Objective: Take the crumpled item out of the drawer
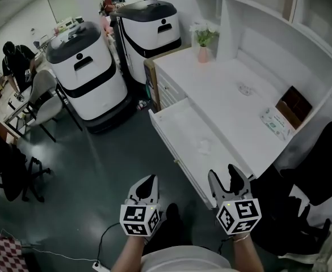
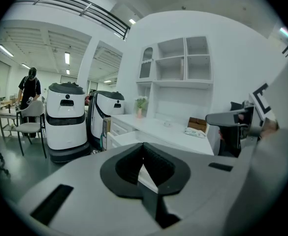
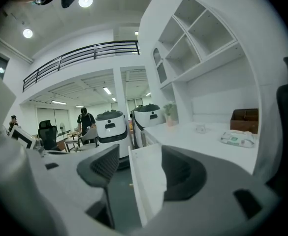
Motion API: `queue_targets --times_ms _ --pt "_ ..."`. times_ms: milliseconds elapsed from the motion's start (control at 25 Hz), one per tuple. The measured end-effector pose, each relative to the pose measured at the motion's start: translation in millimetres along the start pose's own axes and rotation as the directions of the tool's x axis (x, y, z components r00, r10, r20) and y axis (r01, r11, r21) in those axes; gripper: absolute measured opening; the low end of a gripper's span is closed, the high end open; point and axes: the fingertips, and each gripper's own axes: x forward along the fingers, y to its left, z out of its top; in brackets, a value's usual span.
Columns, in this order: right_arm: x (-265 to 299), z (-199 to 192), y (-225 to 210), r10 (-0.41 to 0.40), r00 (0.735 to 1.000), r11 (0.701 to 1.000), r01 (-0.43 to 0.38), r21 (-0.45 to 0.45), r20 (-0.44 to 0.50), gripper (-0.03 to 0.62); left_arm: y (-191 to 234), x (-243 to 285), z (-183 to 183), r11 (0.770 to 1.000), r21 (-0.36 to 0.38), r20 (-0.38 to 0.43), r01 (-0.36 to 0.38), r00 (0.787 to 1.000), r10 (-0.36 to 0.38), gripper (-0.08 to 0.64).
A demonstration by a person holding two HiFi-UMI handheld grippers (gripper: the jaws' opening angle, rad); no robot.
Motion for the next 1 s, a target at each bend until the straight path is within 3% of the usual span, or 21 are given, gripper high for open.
queue_targets --times_ms 440,600,1000 --pt "87 -1 -17 -0.061 0.994 0.997 0.065 0.037 -0.091 0.306 50 76 26 0.999 -0.017 -0.04 0.049 0.998 -0.05 -0.008" --pt "109 -10 -23 -0.078 0.989 0.993 0.089 0.078 -0.128 0.314 65 93 28 0.998 -0.025 -0.055 0.062 0.996 -0.063 -0.008" --pt "144 -29 -32 -0.113 0.971 0.989 0.13 0.07 -0.209 0.316 96 117 39 0.996 -0.035 -0.052 0.085 0.995 -0.087 -0.008"
